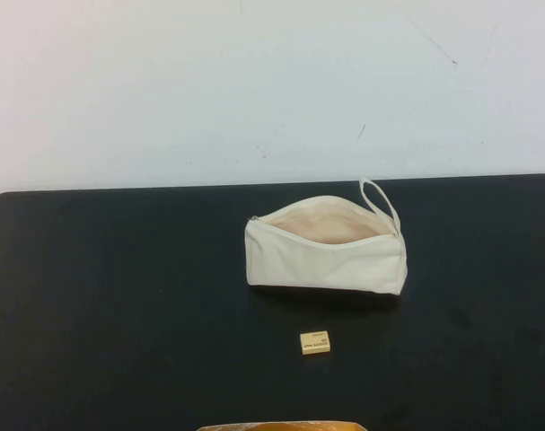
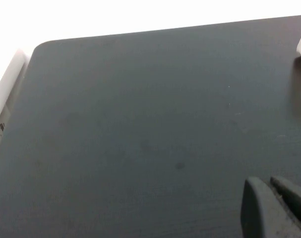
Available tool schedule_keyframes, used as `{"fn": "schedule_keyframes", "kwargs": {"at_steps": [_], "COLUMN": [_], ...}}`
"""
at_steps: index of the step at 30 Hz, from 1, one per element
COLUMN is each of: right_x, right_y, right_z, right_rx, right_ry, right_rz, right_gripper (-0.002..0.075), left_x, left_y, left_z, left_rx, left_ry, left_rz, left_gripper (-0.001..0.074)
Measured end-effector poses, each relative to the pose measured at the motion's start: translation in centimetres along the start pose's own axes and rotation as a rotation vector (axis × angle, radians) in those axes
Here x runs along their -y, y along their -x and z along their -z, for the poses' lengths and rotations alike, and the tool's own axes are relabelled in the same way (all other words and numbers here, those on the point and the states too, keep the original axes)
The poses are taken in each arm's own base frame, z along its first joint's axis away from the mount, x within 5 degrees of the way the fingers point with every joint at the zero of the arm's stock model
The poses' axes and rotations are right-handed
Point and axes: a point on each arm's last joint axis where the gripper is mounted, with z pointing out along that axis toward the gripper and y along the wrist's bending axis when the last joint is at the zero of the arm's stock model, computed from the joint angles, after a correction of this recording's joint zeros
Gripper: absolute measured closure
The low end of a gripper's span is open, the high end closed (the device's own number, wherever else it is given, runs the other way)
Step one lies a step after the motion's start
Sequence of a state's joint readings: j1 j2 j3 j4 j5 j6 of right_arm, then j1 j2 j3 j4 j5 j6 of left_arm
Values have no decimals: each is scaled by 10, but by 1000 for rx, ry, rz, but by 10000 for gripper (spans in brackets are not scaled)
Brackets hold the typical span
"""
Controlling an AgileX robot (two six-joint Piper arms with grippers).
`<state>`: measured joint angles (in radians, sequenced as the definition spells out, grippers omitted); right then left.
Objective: Put eraser into pencil case
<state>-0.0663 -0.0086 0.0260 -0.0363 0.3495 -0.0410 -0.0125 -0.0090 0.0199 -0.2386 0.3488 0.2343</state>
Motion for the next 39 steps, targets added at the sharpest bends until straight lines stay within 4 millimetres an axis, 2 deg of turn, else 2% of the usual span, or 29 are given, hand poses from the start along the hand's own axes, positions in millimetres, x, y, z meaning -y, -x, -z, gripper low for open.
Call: {"fn": "schedule_keyframes", "kwargs": {"at_steps": [39], "right_x": [-2], "right_y": [0], "right_z": [0], "right_rx": [1], "right_ry": [25], "right_rz": [-56], "right_gripper": [726], "left_x": [0], "left_y": [0], "left_z": [0], "left_rx": [0], "left_ry": [0], "left_rz": [2], "left_gripper": [736]}}
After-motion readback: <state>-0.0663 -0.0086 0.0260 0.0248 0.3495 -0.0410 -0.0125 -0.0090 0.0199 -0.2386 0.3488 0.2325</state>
